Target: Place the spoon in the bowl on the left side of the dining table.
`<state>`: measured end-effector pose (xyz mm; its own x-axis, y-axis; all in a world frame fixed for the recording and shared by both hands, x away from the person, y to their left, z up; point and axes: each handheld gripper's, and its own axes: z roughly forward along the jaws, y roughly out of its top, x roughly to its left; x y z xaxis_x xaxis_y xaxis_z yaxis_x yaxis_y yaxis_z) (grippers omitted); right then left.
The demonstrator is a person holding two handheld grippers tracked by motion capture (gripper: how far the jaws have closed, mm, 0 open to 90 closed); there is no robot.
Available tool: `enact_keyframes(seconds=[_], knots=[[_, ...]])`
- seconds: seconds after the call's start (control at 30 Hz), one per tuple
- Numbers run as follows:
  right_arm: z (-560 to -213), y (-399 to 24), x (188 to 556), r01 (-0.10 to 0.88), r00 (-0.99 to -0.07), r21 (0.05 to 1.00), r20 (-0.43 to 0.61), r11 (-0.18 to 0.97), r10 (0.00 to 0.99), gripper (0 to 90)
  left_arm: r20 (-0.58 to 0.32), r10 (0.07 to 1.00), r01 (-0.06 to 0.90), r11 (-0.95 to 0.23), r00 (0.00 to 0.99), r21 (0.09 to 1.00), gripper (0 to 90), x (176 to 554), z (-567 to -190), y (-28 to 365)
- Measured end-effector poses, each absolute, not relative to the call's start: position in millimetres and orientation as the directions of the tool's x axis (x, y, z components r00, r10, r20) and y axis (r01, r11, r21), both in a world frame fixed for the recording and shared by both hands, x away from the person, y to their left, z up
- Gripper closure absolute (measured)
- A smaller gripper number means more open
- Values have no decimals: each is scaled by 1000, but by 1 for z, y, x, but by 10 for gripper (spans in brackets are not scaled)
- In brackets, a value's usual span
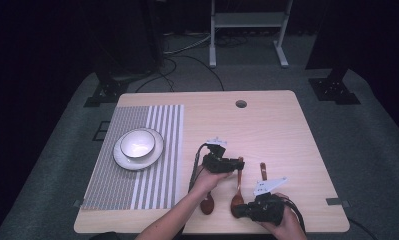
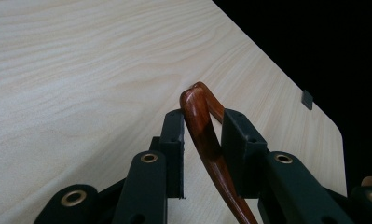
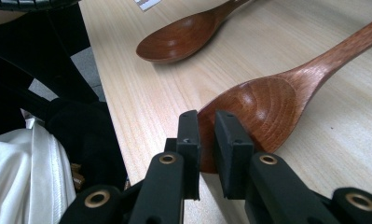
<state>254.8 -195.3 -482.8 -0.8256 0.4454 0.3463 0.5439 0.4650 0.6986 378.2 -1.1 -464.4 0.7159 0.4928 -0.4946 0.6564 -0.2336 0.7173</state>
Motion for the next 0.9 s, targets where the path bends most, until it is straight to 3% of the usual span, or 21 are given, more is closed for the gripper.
enact_keyframes(seconds=[0.23,0.53,0.67,0.9], knots=[[-482,-195,254,543,-827,698,348,467,442,777,-562,455,692,-190,691,697,738,381,-466,2],[-475,-196,251,539,-825,680,308,497,474,679,-576,396,672,-164,715,722,811,372,-454,0],[-473,-207,252,586,-798,683,392,436,457,633,-594,361,670,-137,719,729,844,369,-446,-1],[-466,-224,251,599,-779,709,410,371,475,517,-553,363,628,-129,750,768,844,368,-426,-2]])
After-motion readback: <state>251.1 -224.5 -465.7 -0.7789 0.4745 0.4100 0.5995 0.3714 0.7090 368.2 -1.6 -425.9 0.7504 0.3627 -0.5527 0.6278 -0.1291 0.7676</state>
